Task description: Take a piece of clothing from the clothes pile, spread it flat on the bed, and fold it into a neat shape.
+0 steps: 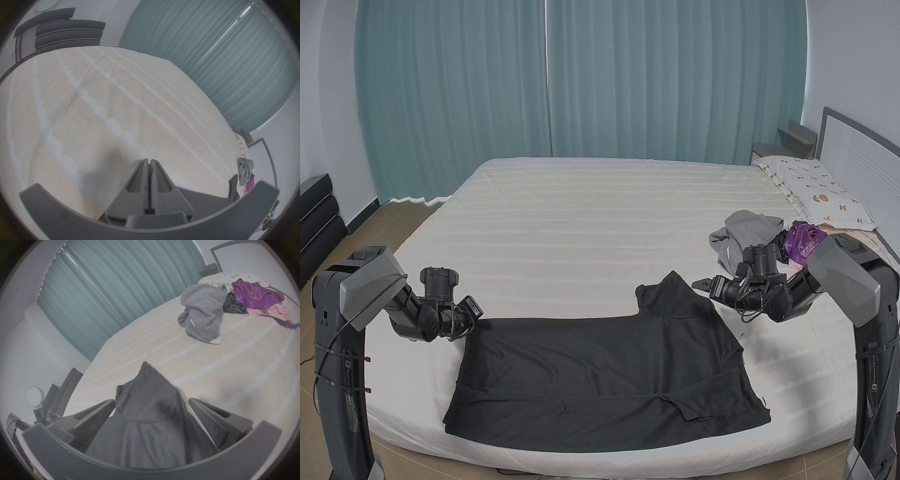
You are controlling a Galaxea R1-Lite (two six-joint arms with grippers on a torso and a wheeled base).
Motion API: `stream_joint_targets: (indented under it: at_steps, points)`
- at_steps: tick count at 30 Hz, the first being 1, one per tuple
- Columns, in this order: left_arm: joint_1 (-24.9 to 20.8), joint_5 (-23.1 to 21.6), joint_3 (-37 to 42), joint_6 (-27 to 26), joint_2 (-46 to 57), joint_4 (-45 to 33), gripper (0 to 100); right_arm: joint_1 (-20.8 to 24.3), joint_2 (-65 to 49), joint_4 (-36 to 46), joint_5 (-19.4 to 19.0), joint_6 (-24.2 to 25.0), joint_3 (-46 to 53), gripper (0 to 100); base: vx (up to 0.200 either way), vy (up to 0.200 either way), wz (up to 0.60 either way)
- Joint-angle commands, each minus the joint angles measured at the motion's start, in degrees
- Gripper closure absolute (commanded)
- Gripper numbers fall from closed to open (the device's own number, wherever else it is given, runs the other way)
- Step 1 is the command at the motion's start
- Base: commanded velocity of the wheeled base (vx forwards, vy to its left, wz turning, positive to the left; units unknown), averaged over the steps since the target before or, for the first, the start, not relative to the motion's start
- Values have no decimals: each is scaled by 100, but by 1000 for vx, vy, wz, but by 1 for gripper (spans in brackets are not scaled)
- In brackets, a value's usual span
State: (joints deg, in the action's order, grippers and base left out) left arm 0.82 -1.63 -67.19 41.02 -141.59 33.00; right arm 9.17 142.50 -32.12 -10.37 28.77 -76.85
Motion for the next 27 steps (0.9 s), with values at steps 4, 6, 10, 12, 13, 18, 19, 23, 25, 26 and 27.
stream_joint_targets:
  at_steps: [4, 6, 10, 12, 13, 18, 19, 23, 25, 26, 27]
  points:
    - [-3, -12, 57, -33, -17, 5, 100, 120, 1193, 804, 492, -12, -1535, 0, 0, 0, 0]
    - [-3, -4, 57, -42, -26, 5, 100, 156, 1325, 857, 545, -3, -1772, 0, 0, 0, 0]
    - [-3, -12, 49, -42, -26, 5, 100, 235, 1553, 980, 800, 67, -2106, 0, 0, 0, 0]
    - [-11, -12, 49, -42, -26, -4, 100, 261, 1544, 1006, 818, 164, -2132, 0, 0, 0, 0]
    - [-11, -12, 49, -59, -26, -4, 100, 270, 1527, 1006, 818, 190, -2124, 0, 0, 0, 0]
    - [-11, -12, 66, -173, -44, 5, 100, 252, 1404, 1015, 826, 270, -2062, 100, 0, 0, 0]
    - [-11, -12, 57, -173, -44, 5, 100, 243, 1386, 1015, 826, 270, -2045, 100, 0, 0, 0]
    - [-11, -12, 49, -173, -44, -4, 100, 208, 1333, 1015, 897, 384, -2009, 100, 0, 0, 0]
    - [-11, -12, 49, -173, -35, -4, 100, 199, 1254, 1015, 906, 498, -1983, 100, 0, 0, 0]
    - [-11, -12, 49, -173, -35, -4, 100, 191, 1202, 1015, 906, 551, -1948, 100, 0, 0, 0]
    - [-3, -12, 40, -165, -35, -4, 100, 173, 1140, 1015, 897, 595, -1895, 100, 0, 0, 0]
